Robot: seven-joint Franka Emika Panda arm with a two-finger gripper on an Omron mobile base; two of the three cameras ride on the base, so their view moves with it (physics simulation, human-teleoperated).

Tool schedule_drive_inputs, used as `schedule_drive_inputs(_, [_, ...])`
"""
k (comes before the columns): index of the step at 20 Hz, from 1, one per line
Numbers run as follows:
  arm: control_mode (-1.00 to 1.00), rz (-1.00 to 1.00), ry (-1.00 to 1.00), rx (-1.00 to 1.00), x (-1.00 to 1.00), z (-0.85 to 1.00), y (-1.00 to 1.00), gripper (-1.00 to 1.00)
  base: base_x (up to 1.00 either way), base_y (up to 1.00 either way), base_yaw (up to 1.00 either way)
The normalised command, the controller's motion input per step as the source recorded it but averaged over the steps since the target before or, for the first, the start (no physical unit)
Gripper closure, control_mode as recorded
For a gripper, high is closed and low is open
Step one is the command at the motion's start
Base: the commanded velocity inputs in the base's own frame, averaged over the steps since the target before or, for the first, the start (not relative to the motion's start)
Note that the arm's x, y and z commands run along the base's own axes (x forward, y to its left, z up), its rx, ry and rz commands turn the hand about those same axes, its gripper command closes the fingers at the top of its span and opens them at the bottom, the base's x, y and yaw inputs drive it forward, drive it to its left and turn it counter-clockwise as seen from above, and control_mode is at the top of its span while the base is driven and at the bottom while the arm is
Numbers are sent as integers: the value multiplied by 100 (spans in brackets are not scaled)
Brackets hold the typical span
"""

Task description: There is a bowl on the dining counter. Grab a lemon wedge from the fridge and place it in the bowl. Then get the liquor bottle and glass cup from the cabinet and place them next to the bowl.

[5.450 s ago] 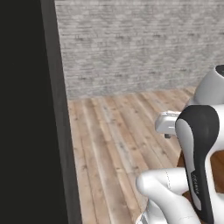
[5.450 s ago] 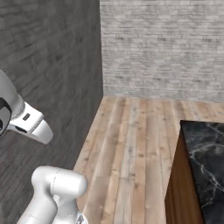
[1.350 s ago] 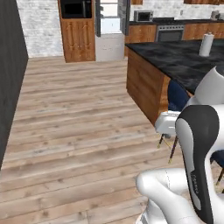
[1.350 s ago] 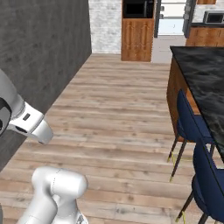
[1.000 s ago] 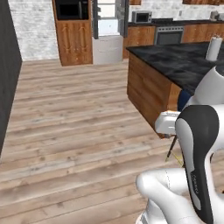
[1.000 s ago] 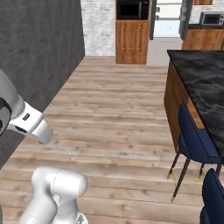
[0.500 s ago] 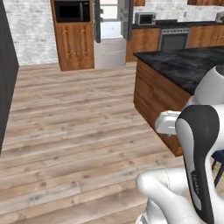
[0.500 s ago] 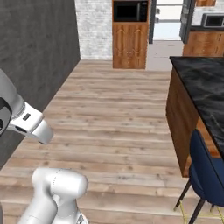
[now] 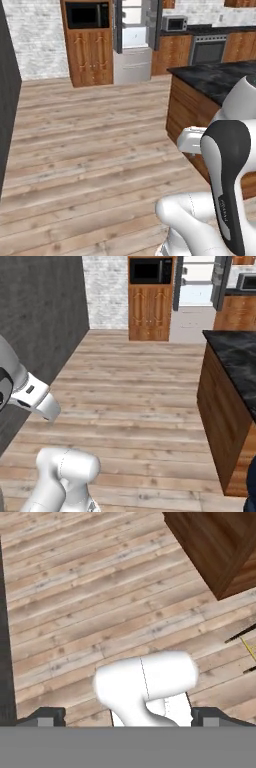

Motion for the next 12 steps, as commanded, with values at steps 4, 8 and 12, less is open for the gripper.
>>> schedule_drive_inputs(4, [100,0,0,0,0,0,0,-100,100,44,-3])
schedule_drive_inputs(8, [100,0,0,0,0,0,0,-100,100,46,-4])
schedule_drive_inputs(12, [100,0,0,0,0,0,0,-100,100,47,-7])
